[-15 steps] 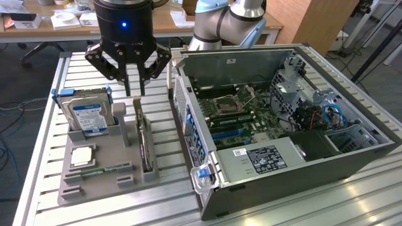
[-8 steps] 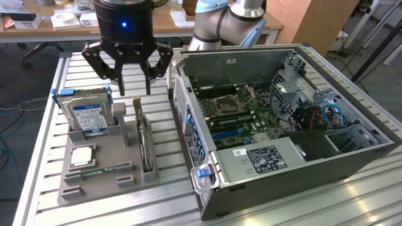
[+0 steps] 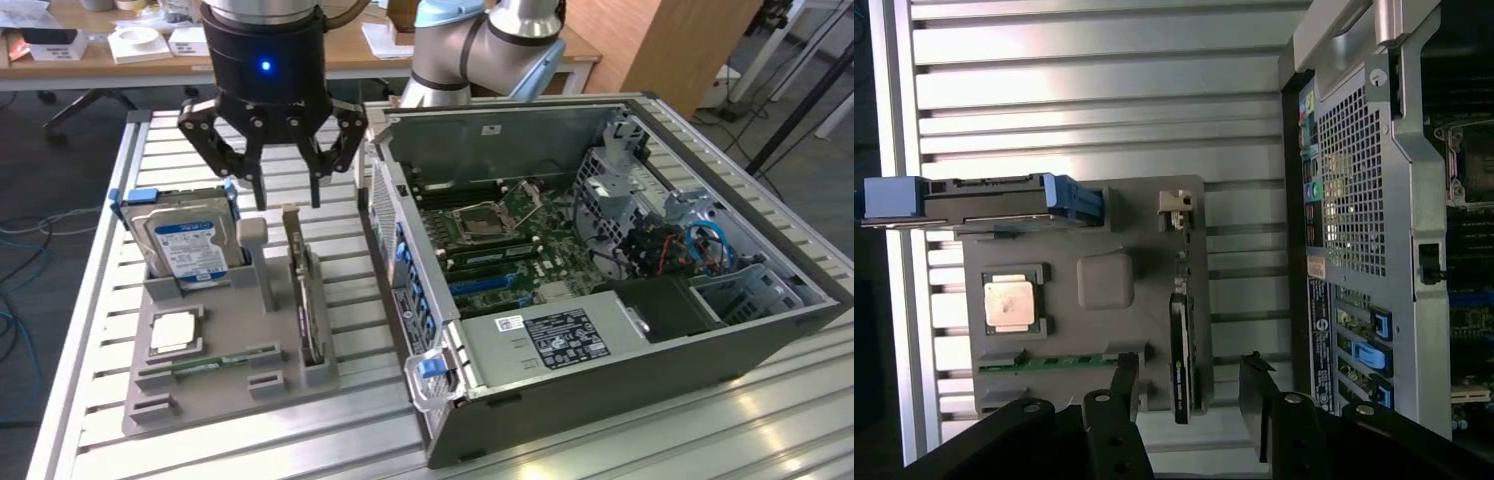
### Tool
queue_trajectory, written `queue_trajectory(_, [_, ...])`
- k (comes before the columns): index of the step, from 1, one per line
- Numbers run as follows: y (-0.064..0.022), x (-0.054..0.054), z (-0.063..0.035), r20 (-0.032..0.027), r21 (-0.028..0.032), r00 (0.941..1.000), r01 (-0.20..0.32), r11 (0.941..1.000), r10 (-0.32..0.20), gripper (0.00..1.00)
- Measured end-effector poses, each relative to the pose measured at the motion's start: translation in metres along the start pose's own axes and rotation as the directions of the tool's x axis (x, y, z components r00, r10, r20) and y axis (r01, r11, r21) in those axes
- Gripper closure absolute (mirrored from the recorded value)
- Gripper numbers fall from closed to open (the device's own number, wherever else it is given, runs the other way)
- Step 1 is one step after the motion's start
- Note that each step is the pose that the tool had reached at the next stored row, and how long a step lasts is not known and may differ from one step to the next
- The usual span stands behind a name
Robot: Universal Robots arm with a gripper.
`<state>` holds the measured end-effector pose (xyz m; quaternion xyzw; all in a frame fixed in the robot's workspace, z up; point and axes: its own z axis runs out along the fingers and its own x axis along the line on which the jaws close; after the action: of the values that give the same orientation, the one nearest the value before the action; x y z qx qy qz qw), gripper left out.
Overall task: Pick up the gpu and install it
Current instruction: 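Pick up the gpu and move the gpu toward the slot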
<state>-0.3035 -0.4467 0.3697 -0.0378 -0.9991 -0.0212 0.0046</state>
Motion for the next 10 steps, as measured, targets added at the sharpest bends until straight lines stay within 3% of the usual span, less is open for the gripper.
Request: queue_trajectory(10, [-0.0018, 0.000, 0.0181, 0.0000, 0.0000, 1.0000, 0.000, 1.0000, 0.000, 0.47])
